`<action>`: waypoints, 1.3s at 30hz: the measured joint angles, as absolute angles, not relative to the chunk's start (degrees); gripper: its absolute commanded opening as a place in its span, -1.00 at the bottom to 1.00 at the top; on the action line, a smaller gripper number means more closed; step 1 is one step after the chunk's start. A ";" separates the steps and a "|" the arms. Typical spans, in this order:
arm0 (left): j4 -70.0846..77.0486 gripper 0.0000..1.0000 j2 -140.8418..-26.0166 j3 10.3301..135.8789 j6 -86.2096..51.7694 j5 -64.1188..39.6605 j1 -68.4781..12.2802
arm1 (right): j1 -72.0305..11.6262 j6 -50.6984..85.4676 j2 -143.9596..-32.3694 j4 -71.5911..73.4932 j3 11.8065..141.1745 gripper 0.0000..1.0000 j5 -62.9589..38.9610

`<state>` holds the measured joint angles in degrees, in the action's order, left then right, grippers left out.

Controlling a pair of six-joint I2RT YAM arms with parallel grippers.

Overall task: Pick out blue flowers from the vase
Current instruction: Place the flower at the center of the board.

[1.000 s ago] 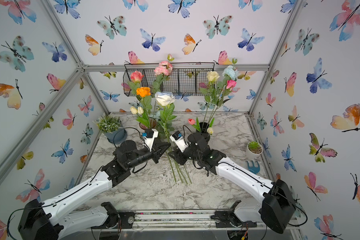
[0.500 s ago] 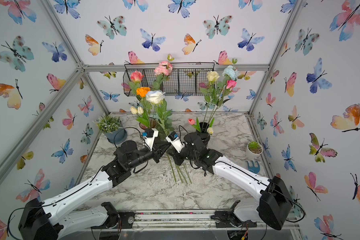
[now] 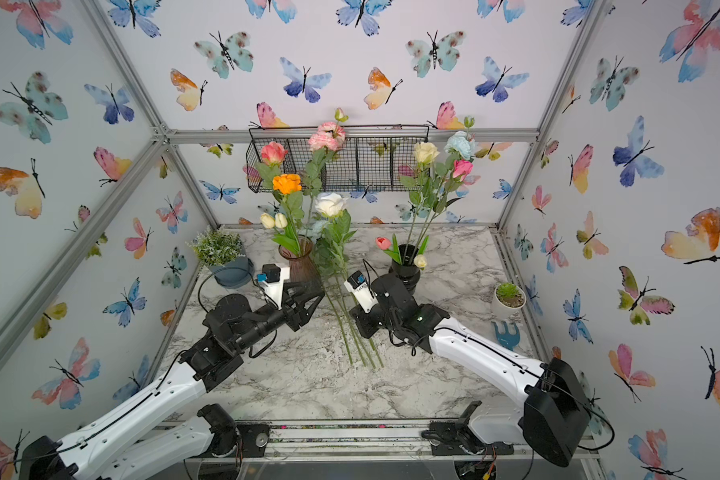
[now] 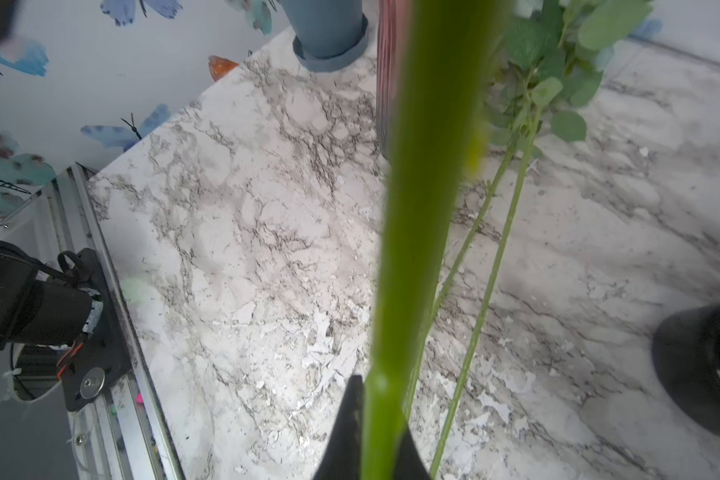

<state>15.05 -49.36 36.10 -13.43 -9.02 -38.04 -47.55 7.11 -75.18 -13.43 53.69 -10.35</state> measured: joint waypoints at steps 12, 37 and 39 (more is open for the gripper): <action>13.74 0.10 -46.89 33.28 -14.50 -9.30 -35.68 | -45.65 7.62 -91.11 -16.88 57.45 -0.96 -9.28; 11.27 0.08 -43.42 32.93 -14.61 -9.37 -33.80 | -38.96 3.36 -104.95 -22.37 69.82 -0.57 -9.43; 11.22 0.08 -43.46 32.93 -14.61 -9.37 -33.80 | -38.94 3.18 -105.56 -22.33 70.04 -0.49 -9.43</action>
